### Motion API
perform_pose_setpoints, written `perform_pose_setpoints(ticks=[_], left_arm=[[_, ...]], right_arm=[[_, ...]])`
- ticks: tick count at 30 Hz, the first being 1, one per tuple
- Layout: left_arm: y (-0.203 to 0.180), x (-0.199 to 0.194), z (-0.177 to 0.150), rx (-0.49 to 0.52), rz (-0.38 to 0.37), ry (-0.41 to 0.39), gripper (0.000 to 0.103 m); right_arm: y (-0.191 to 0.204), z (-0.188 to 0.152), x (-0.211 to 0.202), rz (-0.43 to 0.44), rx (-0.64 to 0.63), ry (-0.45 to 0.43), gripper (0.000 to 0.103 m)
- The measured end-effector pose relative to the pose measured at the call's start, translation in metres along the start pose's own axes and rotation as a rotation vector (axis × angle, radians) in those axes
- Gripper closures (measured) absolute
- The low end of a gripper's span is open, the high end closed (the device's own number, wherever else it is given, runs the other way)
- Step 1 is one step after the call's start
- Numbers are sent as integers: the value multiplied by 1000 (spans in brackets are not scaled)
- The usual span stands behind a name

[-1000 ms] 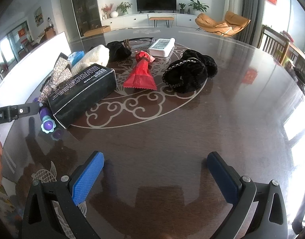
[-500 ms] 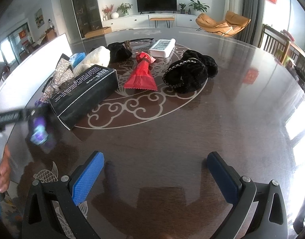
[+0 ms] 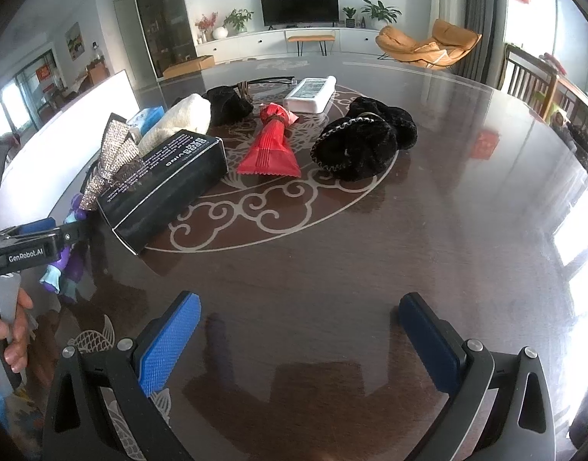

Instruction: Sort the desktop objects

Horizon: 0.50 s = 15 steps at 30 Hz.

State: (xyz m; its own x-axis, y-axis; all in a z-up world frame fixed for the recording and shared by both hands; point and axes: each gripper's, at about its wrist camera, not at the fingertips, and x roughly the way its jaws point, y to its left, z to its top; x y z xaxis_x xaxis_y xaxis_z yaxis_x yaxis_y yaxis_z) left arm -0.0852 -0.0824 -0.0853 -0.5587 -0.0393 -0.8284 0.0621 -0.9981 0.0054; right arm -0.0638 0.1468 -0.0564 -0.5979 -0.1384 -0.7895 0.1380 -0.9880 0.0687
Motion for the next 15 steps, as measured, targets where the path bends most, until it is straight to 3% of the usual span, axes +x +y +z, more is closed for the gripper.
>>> perform_pose_setpoints(ticks=[15], left_arm=[[-4,2,0,-8,9,2,0]], right_arm=[[-1,0,-1,2,2,-1,0]])
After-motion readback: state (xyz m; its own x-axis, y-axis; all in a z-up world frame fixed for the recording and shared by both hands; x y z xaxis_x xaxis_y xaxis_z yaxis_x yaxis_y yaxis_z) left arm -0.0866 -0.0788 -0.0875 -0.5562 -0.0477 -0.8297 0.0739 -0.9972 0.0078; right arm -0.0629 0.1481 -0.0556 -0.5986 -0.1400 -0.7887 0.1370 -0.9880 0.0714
